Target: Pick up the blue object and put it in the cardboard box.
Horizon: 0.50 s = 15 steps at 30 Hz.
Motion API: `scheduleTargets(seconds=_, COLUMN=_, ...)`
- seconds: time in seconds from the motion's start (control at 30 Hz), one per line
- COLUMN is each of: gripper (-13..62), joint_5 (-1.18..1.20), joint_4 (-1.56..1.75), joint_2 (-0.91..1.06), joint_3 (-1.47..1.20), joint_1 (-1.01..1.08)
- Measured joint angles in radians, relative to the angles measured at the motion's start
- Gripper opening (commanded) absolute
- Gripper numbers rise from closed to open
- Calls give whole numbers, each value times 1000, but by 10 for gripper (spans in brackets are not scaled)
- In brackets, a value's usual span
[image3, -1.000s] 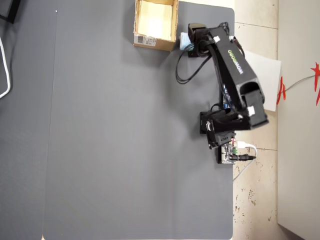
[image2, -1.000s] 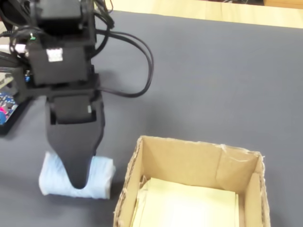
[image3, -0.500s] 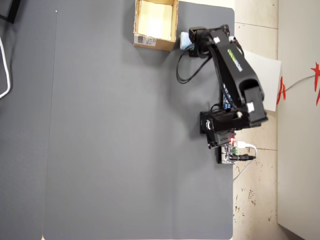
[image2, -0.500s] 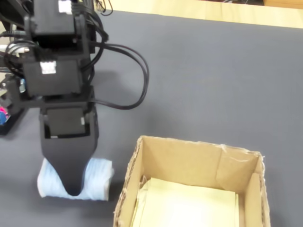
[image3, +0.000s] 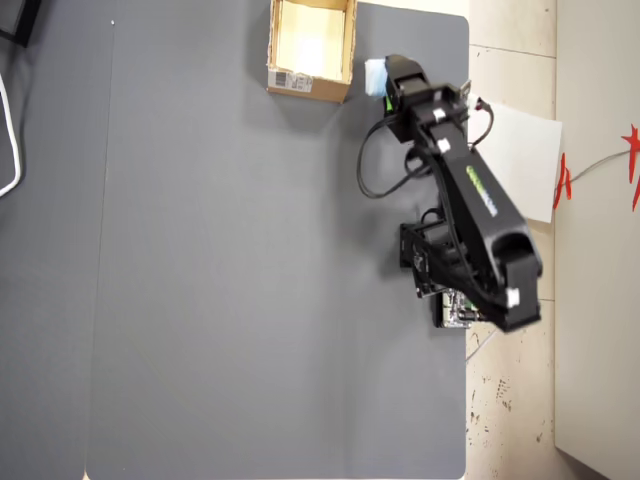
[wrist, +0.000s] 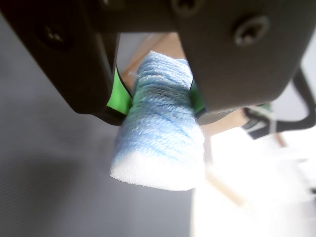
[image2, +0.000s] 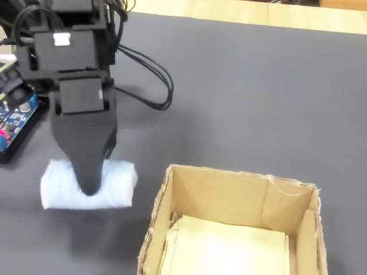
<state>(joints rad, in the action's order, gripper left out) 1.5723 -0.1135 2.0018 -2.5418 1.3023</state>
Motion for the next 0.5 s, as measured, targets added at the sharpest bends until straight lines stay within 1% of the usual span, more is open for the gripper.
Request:
scheduleTargets(seconds=0.17, gripper=97, joint_5=3, joint_4=178, joint_2=25, joint_3=-2, joint_1=-71)
scheduleTargets(seconds=0.4, gripper=97, joint_5=3, joint_4=341, joint_2=25, joint_3=2, joint_1=-173)
scheduleTargets(seconds=0.47, gripper=97, joint_5=3, joint_4=353, joint_2=20, joint_3=63, joint_1=-210)
scheduleTargets(seconds=0.5, gripper=97, joint_5=3, joint_4=354, joint_2=-6, joint_3=137, joint_1=-275)
